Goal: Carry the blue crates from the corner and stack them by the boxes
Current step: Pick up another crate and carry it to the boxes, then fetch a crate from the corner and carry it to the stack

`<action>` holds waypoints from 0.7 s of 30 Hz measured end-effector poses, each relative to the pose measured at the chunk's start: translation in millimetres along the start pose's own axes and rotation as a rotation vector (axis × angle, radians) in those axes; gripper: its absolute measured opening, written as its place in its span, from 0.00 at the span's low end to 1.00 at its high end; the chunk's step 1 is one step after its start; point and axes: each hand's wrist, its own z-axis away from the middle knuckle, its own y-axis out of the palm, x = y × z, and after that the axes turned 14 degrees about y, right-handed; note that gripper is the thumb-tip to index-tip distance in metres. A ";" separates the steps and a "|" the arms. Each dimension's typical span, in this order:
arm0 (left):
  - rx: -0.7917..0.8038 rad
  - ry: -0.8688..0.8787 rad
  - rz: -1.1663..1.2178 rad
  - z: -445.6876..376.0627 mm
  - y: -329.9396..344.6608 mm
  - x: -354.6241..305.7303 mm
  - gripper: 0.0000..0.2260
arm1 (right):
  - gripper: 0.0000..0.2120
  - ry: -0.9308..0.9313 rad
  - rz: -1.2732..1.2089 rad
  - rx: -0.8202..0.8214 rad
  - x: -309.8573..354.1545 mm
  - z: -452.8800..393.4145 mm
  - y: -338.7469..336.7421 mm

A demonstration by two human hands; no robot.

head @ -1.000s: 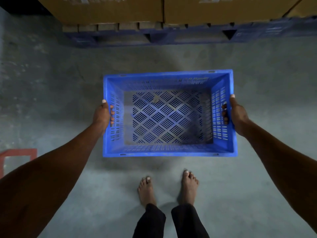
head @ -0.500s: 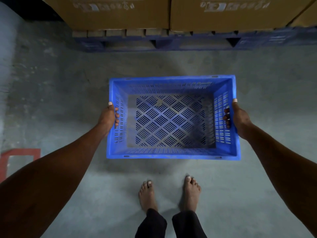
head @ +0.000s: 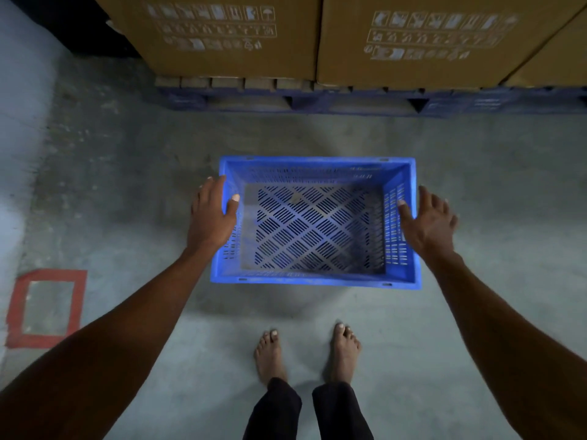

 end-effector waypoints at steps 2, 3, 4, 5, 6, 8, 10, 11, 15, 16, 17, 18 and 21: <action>-0.002 0.183 -0.169 21.3 -35.3 -24.7 0.27 | 0.31 -0.205 0.122 -0.142 17.2 38.2 -29.9; -0.010 0.227 -0.242 33.3 -55.1 -38.1 0.27 | 0.31 -0.255 0.147 -0.170 27.9 59.1 -46.9; -0.021 0.248 -0.298 46.3 -75.4 -52.5 0.28 | 0.32 -0.278 0.147 -0.171 38.0 79.2 -63.0; -0.032 0.240 -0.332 59.0 -97.5 -68.4 0.28 | 0.32 -0.287 0.140 -0.166 47.7 99.2 -79.6; -0.048 0.234 -0.351 73.1 -119.5 -82.3 0.28 | 0.33 -0.293 0.127 -0.161 55.6 119.9 -96.9; -0.088 0.197 -0.352 103.2 -166.1 -108.3 0.29 | 0.34 -0.321 0.101 -0.153 70.5 163.8 -136.4; -0.111 0.137 -0.310 129.3 -198.6 -129.6 0.29 | 0.34 -0.339 0.076 -0.118 78.7 199.2 -162.7; -0.126 0.091 -0.284 146.6 -220.4 -143.5 0.29 | 0.34 -0.350 0.067 -0.094 83.3 221.9 -182.2; -0.217 -0.037 -0.221 205.0 -301.7 -200.0 0.28 | 0.34 -0.413 -0.011 -0.050 102.2 301.8 -253.9; -0.242 -0.044 -0.213 218.2 -317.2 -212.4 0.28 | 0.34 -0.438 -0.031 -0.051 106.1 318.6 -267.8; -0.272 -0.053 -0.218 230.5 -331.4 -224.4 0.28 | 0.34 -0.468 -0.046 -0.054 111.2 334.8 -280.8; -0.291 -0.079 -0.217 242.7 -342.9 -234.4 0.28 | 0.34 -0.492 -0.060 -0.051 114.8 349.9 -292.7; -0.359 -0.180 -0.214 279.9 -369.6 -260.3 0.28 | 0.35 -0.593 -0.084 -0.035 121.9 387.1 -317.2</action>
